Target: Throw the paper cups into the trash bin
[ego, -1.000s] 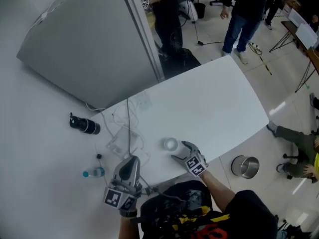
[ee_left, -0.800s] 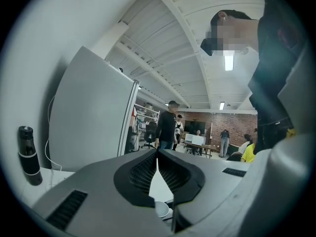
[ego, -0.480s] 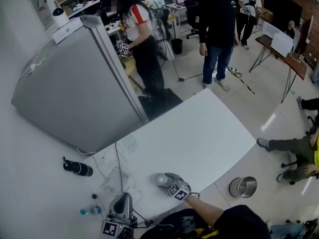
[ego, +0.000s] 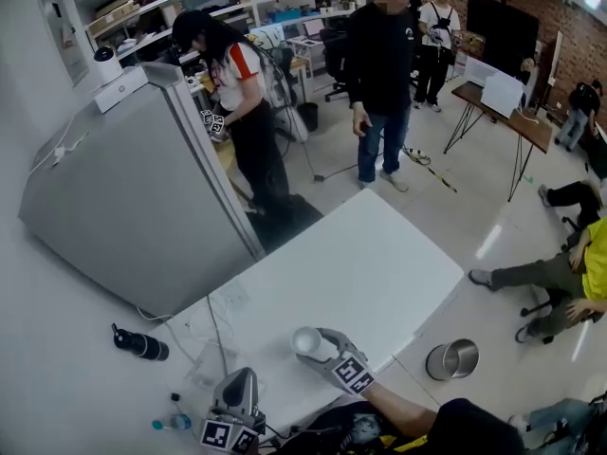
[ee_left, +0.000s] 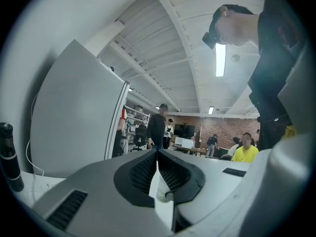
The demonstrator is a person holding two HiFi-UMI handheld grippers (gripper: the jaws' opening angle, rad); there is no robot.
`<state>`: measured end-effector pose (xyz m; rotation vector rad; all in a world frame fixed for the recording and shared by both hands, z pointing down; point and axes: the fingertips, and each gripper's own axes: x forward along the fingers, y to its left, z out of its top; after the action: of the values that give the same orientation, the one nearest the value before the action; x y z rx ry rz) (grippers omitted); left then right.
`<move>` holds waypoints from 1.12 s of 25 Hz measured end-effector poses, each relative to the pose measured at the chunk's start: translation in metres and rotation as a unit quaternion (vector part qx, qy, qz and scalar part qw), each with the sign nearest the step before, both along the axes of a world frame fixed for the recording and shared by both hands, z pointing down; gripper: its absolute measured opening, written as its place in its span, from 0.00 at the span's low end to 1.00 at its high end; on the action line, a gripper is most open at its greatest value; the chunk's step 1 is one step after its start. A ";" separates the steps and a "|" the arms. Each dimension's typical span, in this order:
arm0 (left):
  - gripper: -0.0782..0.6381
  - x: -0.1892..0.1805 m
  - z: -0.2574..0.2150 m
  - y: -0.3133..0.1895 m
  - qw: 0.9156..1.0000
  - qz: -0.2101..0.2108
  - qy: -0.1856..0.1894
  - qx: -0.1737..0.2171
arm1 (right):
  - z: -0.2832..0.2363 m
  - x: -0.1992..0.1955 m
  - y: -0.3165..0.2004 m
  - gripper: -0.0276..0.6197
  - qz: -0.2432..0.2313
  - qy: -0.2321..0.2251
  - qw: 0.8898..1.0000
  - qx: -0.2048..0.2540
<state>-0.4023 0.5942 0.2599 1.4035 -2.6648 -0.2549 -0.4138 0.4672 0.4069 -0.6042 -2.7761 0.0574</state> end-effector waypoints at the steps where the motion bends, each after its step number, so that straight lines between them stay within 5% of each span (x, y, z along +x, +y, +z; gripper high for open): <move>1: 0.13 0.000 0.000 -0.003 1.000 0.008 -0.001 0.004 | -0.018 0.002 -0.007 0.55 0.012 -0.013 1.000 -0.005; 9: 0.13 0.008 -0.002 -0.034 0.997 0.075 -0.003 0.028 | -0.116 0.038 -0.045 0.55 0.082 -0.089 0.993 -0.014; 28: 0.13 0.034 0.005 -0.086 0.981 0.191 0.018 0.039 | -0.145 0.102 -0.085 0.55 0.178 -0.106 0.978 0.005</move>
<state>-0.3683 0.5079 0.2650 1.8726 -2.3151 -0.3419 -0.3116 0.3818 0.2616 -0.1083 -3.0569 0.0574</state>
